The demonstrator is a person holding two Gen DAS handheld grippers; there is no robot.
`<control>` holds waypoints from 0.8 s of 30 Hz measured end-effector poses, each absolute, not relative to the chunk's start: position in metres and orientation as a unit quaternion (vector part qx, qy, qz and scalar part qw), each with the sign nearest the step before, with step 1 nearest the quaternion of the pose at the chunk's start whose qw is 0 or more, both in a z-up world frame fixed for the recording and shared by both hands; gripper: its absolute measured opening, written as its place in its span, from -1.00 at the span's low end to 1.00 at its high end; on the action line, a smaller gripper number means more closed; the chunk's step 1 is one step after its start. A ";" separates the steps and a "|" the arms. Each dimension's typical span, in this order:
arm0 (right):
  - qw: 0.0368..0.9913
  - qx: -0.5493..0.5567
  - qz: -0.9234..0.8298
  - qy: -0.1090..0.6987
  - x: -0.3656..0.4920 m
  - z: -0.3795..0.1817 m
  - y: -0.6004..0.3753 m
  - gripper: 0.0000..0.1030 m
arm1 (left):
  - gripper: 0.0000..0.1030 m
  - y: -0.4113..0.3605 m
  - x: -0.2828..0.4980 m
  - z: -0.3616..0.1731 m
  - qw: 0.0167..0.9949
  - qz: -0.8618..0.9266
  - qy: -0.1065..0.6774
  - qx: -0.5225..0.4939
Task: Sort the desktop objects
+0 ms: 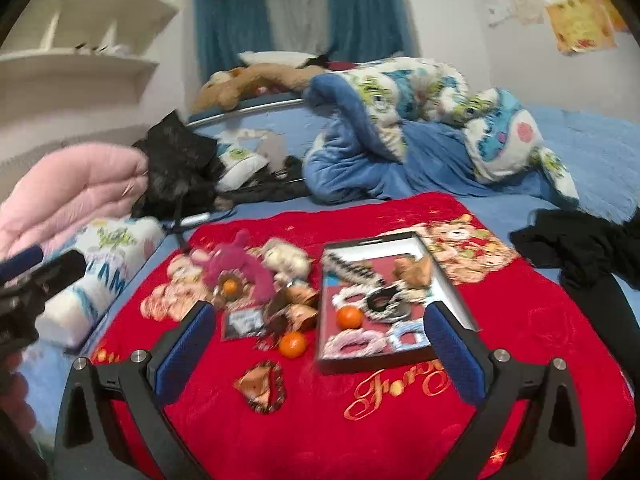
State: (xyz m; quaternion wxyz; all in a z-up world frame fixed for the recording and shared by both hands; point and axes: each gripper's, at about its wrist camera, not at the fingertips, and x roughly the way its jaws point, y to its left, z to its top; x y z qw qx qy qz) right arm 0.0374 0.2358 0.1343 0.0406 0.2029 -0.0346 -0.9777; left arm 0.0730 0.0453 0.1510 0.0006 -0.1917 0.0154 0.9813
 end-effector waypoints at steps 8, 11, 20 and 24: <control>0.058 0.196 -0.979 -0.021 0.043 0.088 0.218 1.00 | 1.00 0.048 0.060 0.093 0.042 0.972 0.009 -0.232; 0.077 0.217 -0.973 -0.009 0.033 0.071 0.211 1.00 | 1.00 0.053 0.048 0.073 0.044 0.968 0.011 -0.248; 0.041 0.256 -0.965 0.036 0.014 0.043 0.204 1.00 | 1.00 0.047 0.027 0.034 0.037 0.958 0.003 -0.283; 0.031 0.264 -0.964 0.029 0.011 0.039 0.209 1.00 | 1.00 0.048 0.027 0.028 0.028 0.959 0.026 -0.281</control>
